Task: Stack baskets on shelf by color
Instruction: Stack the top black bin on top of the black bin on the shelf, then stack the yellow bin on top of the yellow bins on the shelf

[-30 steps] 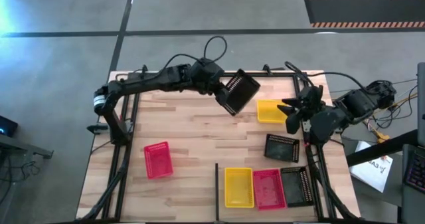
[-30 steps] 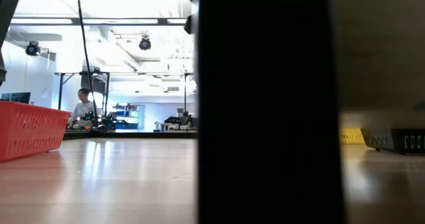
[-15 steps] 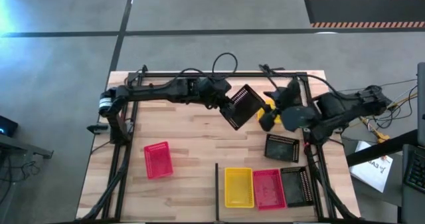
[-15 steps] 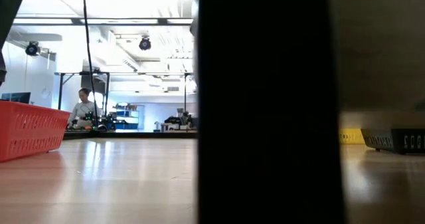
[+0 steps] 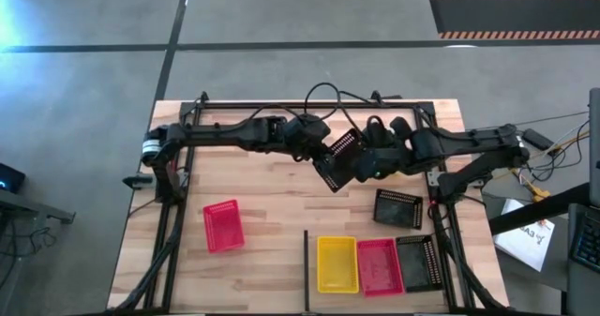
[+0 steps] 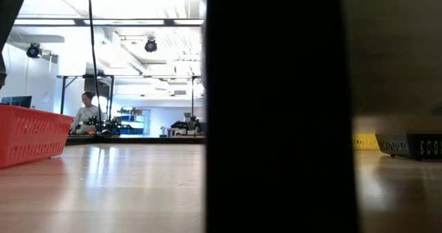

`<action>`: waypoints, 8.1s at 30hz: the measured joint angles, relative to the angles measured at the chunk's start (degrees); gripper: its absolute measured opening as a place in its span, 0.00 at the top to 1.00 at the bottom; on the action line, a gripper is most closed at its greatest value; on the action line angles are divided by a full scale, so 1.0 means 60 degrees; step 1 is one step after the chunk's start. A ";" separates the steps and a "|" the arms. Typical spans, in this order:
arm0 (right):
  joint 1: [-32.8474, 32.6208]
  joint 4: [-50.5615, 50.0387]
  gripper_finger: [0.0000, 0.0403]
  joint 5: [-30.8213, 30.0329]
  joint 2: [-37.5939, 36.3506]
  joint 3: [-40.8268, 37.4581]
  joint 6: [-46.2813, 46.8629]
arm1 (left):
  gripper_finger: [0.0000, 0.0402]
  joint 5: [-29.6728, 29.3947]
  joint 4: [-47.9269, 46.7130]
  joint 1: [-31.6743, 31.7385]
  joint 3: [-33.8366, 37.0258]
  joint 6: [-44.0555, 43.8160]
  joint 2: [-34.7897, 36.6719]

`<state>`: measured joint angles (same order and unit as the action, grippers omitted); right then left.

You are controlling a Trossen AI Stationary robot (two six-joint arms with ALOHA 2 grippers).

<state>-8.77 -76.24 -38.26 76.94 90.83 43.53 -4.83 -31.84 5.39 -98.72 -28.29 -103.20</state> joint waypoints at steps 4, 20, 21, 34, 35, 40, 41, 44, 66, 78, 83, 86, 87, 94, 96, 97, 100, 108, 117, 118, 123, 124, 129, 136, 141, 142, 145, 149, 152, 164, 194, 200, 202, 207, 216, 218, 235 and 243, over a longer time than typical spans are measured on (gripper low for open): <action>0.0031 -0.0002 0.80 0.0058 0.0012 -0.0004 0.0029 | 1.00 0.0001 0.0225 -0.0113 0.0001 0.0011 0.0000; -0.0016 -0.0672 0.98 0.0682 0.0001 -0.0609 0.0465 | 0.64 0.0972 0.2112 -0.0215 0.0117 0.0423 0.0011; -0.0033 -0.0716 0.98 0.0785 -0.0027 -0.0726 0.0470 | 0.59 0.1005 0.2071 -0.0215 0.0115 0.0505 0.0011; -0.1301 -0.1578 0.98 0.4533 -0.1611 -0.1951 -0.1093 | 0.36 0.1554 0.1684 -0.0353 0.0237 0.1366 0.0951; -0.1538 -0.1459 0.98 0.5006 -0.1772 -0.2053 -0.1254 | 0.36 0.1558 0.1634 -0.0371 0.0248 0.1370 0.0990; -0.3054 -0.0748 0.98 0.6564 -0.2214 -0.2536 -0.1505 | 0.36 0.1554 0.1444 -0.0359 0.0255 0.1381 0.1086; -0.3386 -0.0682 0.98 0.6692 -0.2193 -0.2651 -0.1450 | 0.36 0.1550 0.1423 -0.0353 0.0256 0.1381 0.1086; -0.4330 -0.0632 0.98 0.6724 -0.2092 -0.2947 -0.1203 | 0.36 0.1554 0.1405 -0.0357 0.0275 0.1380 0.1086; -0.5698 0.2377 0.94 0.6626 -0.1926 -0.5620 -0.1409 | 0.36 0.1521 0.1433 -0.0357 0.0441 0.1271 0.1082; -0.5980 0.2583 0.69 0.5696 -0.1930 -0.5790 -0.1185 | 0.36 0.1503 0.1451 -0.0357 0.0441 0.1260 0.1082; -0.5976 0.2577 0.64 0.5270 -0.1934 -0.5490 -0.0674 | 0.36 0.1459 0.1455 -0.0358 0.0441 0.1249 0.1082; -0.5980 0.2356 0.65 0.5593 -0.1937 -0.5550 -0.0638 | 0.36 0.1452 0.1451 -0.0360 0.0441 0.1249 0.1082; -0.5982 0.2247 0.66 0.5725 -0.1937 -0.5604 -0.0628 | 0.36 0.1448 0.1451 -0.0360 0.0441 0.1249 0.1082; -0.5980 0.2644 0.88 0.5944 -0.1930 -0.6094 -0.0758 | 0.36 0.1430 0.1451 -0.0360 0.0441 0.1249 0.1082; -0.5980 0.2652 0.95 0.5945 -0.1930 -0.6255 -0.0680 | 0.36 0.1430 0.1451 -0.0361 0.0441 0.1249 0.1082; -0.5980 0.2648 0.96 0.5950 -0.1930 -0.6276 -0.0601 | 0.36 0.1430 0.1449 -0.0364 0.0441 0.1249 0.1082; -0.5977 0.2876 0.97 0.5948 -0.1934 -0.6193 -0.0377 | 0.36 0.1430 0.1447 -0.0377 0.0441 0.1252 0.1082; -0.6041 0.2969 0.96 0.5944 -0.1923 -0.6277 -0.0024 | 0.36 0.1428 0.1441 -0.0418 0.0458 0.1256 0.1082; -0.6038 0.2936 0.72 0.5955 -0.1923 -0.6170 -0.0356 | 0.36 0.1430 0.1418 -0.0569 0.0568 0.1253 0.1078; -0.6038 0.2942 0.70 0.5957 -0.1923 -0.6033 -0.0294 | 0.36 0.1430 0.1422 -0.0602 0.0568 0.1253 0.1078; -0.6021 0.2475 0.67 0.5790 -0.1941 -0.5069 0.0592 | 0.36 0.1433 0.1422 -0.0716 0.0529 0.1035 0.1113; -0.5991 0.2217 0.67 0.5624 -0.1941 -0.4856 0.0803 | 0.36 0.1434 0.1423 -0.0730 0.0519 0.1023 0.1145; -0.5575 0.0304 0.71 0.3305 -0.1945 -0.3779 0.2487 | 0.36 0.1434 0.1375 -0.0812 0.0525 0.1013 0.1490; -0.2720 -0.1802 0.73 0.2331 -0.2108 -0.3463 0.4105 | 0.36 0.0891 -0.0433 -0.0864 0.0583 0.0725 0.1873; 0.0799 -0.1604 0.73 0.3053 -0.2346 -0.4289 0.2212 | 0.36 0.0545 -0.1394 -0.0936 0.0867 0.0231 0.1919; 0.1526 -0.1423 0.72 0.3238 -0.2372 -0.4498 0.1720 | 0.36 0.0535 -0.1389 -0.0976 0.0967 0.0125 0.1966; 0.3563 -0.0732 0.68 0.4167 -0.2456 -0.5188 0.0044 | 0.36 0.0520 -0.1372 -0.1109 0.1168 -0.0223 0.2142; 0.5676 0.0024 0.59 0.5130 -0.2576 -0.6030 -0.1599 | 0.36 0.0334 -0.1374 -0.1492 0.1224 -0.0262 0.2318; 0.6753 0.0091 0.53 0.5125 -0.2620 -0.6542 -0.1823 | 0.36 -0.0051 -0.1382 -0.1868 0.1238 -0.0262 0.2488; 0.7594 0.2893 0.55 0.5631 -0.2626 -0.8368 -0.1372 | 0.36 -0.0894 -0.1365 -0.2466 0.2042 -0.0955 0.2875; 0.6837 0.4453 0.97 0.5927 -0.2629 -0.5563 -0.3208 | 0.36 -0.1058 -0.1873 -0.2783 0.2164 -0.1246 0.3564; 0.5510 0.3311 0.97 0.6553 -0.2122 -0.3239 -0.4312 | 0.36 -0.2191 -0.3247 -0.2794 0.2248 -0.1479 0.4402; 0.4874 0.2896 0.97 0.6937 -0.1741 -0.2516 -0.4397 | 0.36 -0.2500 -0.3350 -0.2794 0.2408 -0.1482 0.4746; 0.2918 0.2448 0.97 0.7525 -0.0449 -0.0938 -0.4530 | 0.36 -0.2872 -0.3339 -0.2794 0.2918 -0.1482 0.5468; 0.0192 0.1886 0.97 0.9358 0.1735 0.1055 -0.4607 | 0.36 -0.2967 -0.3256 -0.2794 0.3982 -0.1512 0.6069; -0.0265 0.1521 0.97 0.9376 0.2162 0.1356 -0.4484 | 0.36 -0.2949 -0.3263 -0.2794 0.4061 -0.1508 0.6073; -0.1492 0.1561 0.97 0.9314 0.4521 0.2178 -0.4503 | 0.36 -0.2390 -0.3202 -0.2797 0.4532 -0.1387 0.5984; -0.1495 0.1511 0.97 0.8830 0.4492 0.1912 -0.4302 | 0.36 -0.2239 -0.3201 -0.2805 0.4532 -0.1388 0.5985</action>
<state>-17.74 -67.17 14.72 103.89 102.30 17.72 -18.27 -51.05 -11.44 -71.53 -36.62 -67.29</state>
